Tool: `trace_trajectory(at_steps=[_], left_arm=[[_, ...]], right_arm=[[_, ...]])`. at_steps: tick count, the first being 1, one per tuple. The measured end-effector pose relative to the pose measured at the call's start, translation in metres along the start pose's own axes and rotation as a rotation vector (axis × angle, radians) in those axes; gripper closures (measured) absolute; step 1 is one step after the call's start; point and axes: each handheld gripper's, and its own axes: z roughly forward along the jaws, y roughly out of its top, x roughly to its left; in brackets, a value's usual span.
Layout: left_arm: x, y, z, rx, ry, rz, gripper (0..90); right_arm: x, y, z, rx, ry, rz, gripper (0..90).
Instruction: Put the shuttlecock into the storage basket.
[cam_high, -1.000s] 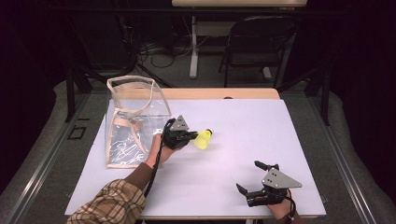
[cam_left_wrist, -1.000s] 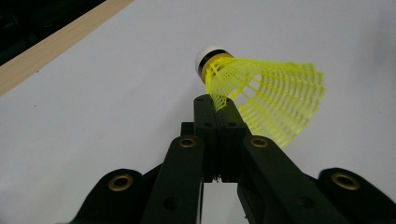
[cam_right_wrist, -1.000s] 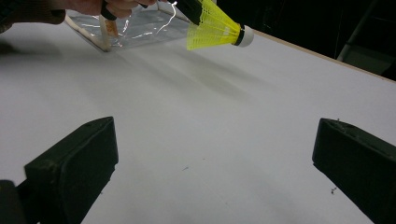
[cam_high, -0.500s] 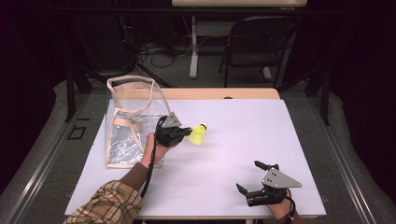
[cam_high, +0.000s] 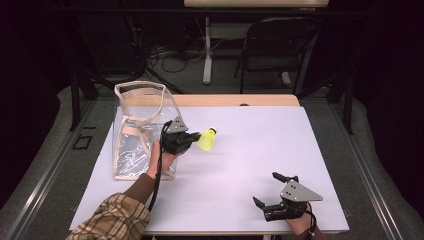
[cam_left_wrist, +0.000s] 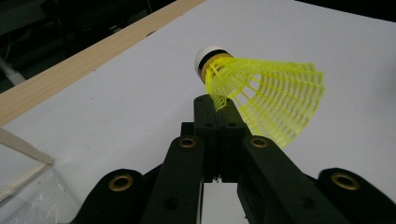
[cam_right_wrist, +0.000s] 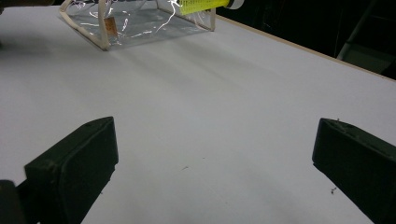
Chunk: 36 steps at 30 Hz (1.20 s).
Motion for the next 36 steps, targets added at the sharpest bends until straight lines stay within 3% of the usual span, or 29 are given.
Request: trace_trajectory(at_steps=[15,36], left_arm=[[0.006,0.007,-0.010,-0.019,0.023,-0.023,89.7],[0.006,0.037,-0.022,-0.049,0.043,0.008,89.7]], right_arm=[[0.000,0.000,0.000,0.002,0.000,-0.002,0.0],[0.000,0.000,0.000,0.001,-0.004,0.000,0.0]])
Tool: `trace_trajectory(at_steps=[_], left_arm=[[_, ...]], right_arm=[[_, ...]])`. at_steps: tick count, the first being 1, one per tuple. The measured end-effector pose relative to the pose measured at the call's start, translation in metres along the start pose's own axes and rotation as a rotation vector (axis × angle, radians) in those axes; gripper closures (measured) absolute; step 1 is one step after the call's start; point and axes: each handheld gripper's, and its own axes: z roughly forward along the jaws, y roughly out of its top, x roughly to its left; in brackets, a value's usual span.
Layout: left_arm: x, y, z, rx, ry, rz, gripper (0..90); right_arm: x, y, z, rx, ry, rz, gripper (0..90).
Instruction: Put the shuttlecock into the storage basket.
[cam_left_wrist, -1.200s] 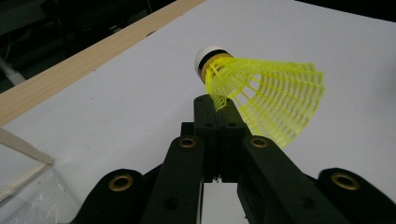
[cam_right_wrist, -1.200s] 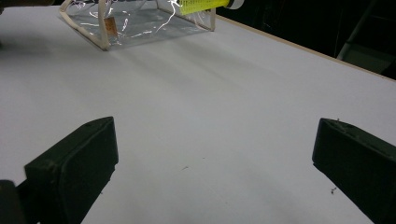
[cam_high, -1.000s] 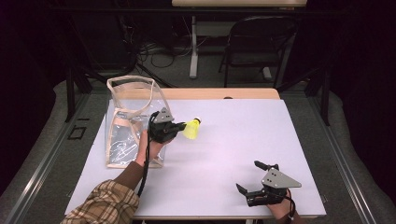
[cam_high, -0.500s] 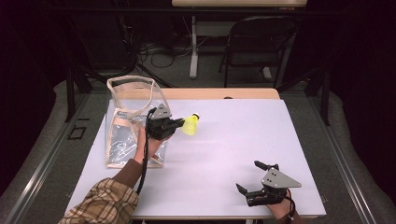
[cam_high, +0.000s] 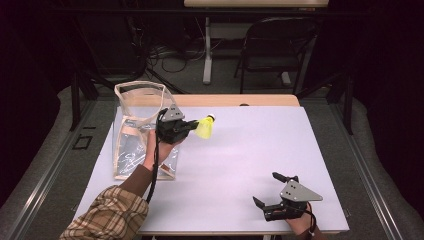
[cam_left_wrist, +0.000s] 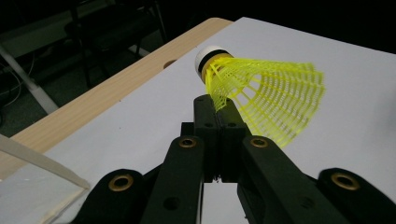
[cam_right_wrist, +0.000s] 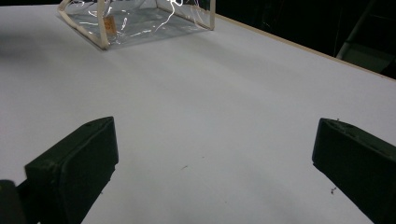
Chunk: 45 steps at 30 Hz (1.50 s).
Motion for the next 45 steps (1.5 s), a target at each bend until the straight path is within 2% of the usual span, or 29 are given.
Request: trace_trajectory(at_steps=[36,45], left_arm=[[0.015,0.024,-0.013,-0.027,0.027,-0.001,89.7],[0.018,0.026,-0.015,-0.032,0.035,-0.008,89.7]], right_arm=[[0.000,0.000,0.000,0.005,-0.002,0.000,0.0],[0.000,0.000,0.000,0.006,-0.003,0.000,0.0]])
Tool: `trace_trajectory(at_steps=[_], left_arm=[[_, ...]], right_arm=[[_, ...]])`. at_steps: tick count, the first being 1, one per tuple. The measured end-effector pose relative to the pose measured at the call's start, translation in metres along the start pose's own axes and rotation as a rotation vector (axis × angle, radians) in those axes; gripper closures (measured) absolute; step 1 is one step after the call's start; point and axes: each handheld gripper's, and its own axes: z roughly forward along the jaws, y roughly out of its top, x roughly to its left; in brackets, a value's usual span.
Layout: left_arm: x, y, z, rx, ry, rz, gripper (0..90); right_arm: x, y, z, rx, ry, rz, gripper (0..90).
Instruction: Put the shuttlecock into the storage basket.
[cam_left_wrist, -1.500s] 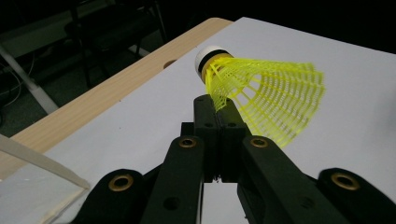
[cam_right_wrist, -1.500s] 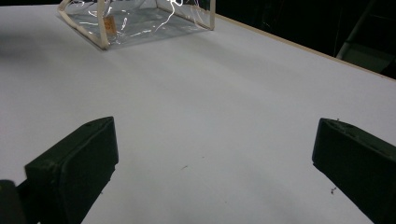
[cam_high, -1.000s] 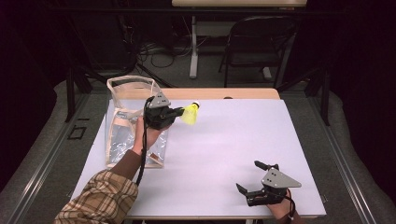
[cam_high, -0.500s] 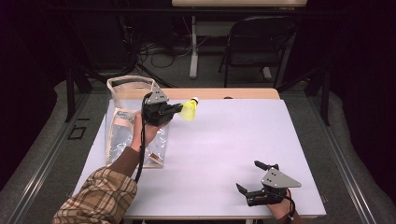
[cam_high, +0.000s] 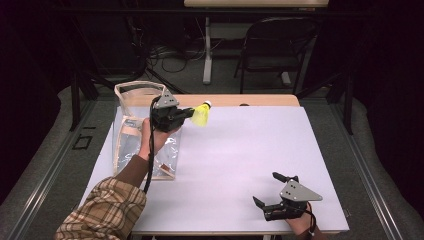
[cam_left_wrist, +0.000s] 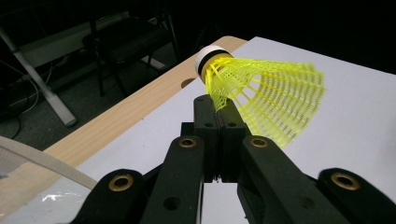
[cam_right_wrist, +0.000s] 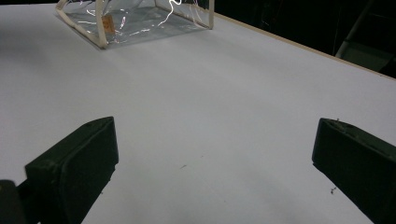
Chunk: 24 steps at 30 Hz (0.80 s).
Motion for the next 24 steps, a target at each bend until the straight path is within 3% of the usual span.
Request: trace_trajectory(at_steps=[24], left_arm=[[0.009,0.010,-0.012,-0.025,0.023,-0.002,89.7]], right_arm=[[0.000,0.000,0.000,0.003,-0.001,0.001,0.0]])
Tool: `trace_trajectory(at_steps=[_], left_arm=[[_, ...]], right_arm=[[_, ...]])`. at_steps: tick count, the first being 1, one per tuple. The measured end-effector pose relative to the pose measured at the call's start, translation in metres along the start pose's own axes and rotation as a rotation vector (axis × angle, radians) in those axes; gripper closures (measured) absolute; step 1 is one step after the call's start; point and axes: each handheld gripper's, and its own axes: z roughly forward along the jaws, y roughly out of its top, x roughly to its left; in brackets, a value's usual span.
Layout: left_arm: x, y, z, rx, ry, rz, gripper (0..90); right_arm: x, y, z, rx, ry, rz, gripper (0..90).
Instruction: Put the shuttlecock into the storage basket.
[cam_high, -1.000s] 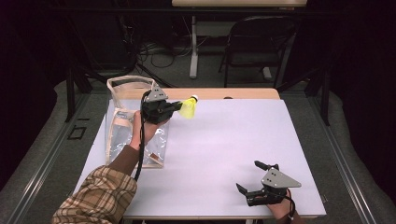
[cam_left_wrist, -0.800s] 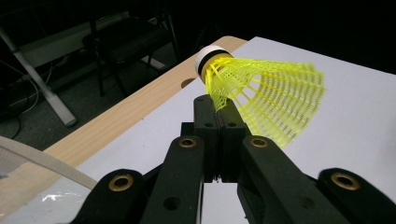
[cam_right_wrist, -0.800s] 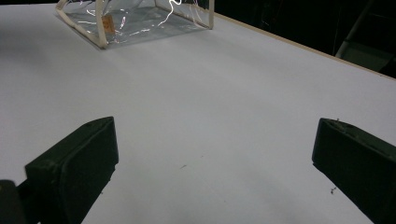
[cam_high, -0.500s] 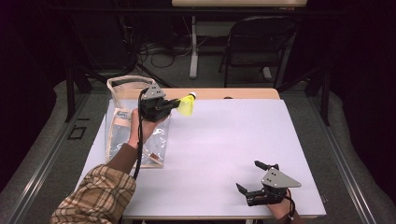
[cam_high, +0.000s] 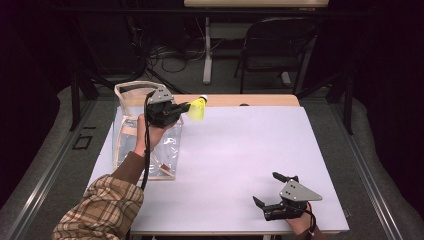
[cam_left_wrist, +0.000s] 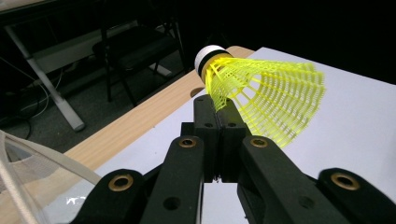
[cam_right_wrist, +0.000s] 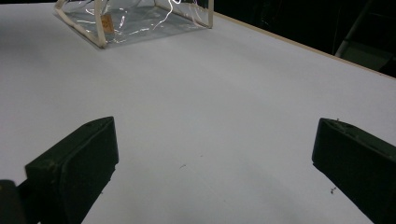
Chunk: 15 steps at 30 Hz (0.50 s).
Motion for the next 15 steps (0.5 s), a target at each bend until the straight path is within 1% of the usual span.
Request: trace_trajectory(at_steps=[6,15], left_arm=[[0.0029,0.0030,-0.0022,-0.005,0.010,0.000,89.7],[0.0096,0.0055,-0.0068,-0.016,0.026,-0.012,89.8]], right_arm=[[-0.0002,0.0000,-0.0001,-0.001,0.000,-0.001,0.0],[-0.0001,-0.0001,0.0001,0.001,-0.001,0.001,0.0]])
